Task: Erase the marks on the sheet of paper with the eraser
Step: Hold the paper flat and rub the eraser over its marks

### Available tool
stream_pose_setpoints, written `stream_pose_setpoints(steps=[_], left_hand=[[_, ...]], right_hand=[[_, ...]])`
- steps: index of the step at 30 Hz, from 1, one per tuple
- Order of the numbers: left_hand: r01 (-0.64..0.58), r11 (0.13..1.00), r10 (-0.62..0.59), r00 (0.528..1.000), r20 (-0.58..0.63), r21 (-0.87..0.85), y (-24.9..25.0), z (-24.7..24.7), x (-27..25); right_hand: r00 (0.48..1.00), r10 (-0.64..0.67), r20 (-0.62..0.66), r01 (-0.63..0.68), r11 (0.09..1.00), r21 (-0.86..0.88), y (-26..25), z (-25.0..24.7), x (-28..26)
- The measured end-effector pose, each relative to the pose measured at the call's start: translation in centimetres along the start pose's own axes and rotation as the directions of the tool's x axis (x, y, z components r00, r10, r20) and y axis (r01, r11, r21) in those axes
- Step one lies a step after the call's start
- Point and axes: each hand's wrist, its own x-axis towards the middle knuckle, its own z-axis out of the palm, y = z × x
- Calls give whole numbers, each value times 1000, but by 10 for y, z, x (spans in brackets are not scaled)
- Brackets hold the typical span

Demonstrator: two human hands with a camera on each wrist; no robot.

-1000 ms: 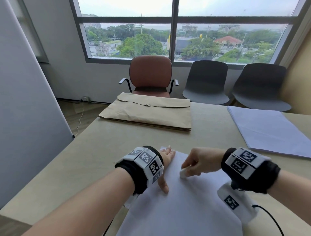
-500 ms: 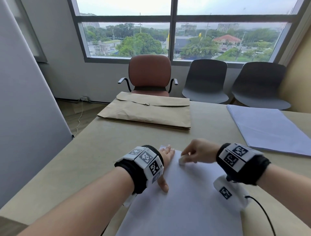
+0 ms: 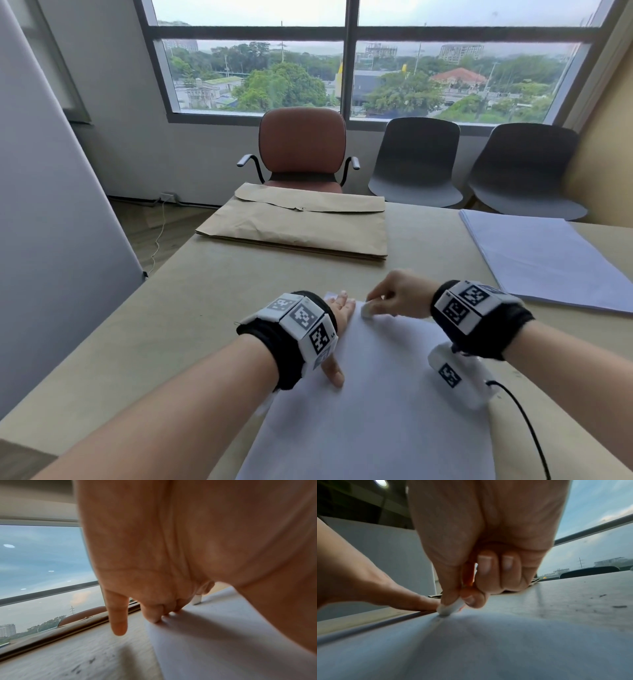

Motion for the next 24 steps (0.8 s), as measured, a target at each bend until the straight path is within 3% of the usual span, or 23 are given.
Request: stream_pose_setpoints(steps=[2,5,7,10,12,14,18,19,22,24], left_hand=[[0,1000,0,1000,1,2,0,0,0],[2,1000,-2,1000,14,-3,1,-1,-1],[-12,1000,12,1000,18,-20,0,-1,-3],[-39,998,40,999,10,-52,-2,-2,-5],[-49,997,49,999,5,-59,-2,-2,-6],[-46,997,47,999,3,-59,-1,-2,-6],[-37,997,38,999,17,-64,-2,0,-4],[-37,997,38,999,19,-64,-2,0,-4],[-47,997,48,999,14,-64,-2,-1,-5],[-47,996,48,999,13,-71,-2,-2,-5]], right_hand=[[999,-28,33,27,999,21,3,2,-4],[962,-59,266,36,995,91,3,1,-21],[945,-43,325,7,994,111,3,-3,-23],[995,8,100,-16,996,84,7,-2,-5],[1000,7,3,-7,997,77,8,2,2],[999,-31,37,28,997,74,7,2,-3],[960,-14,278,-12,996,91,5,-4,-16],[966,2,260,-22,997,74,4,-5,-14],[999,18,28,-19,1000,24,3,-1,1],[1000,-3,13,3,1000,29,3,0,-1]])
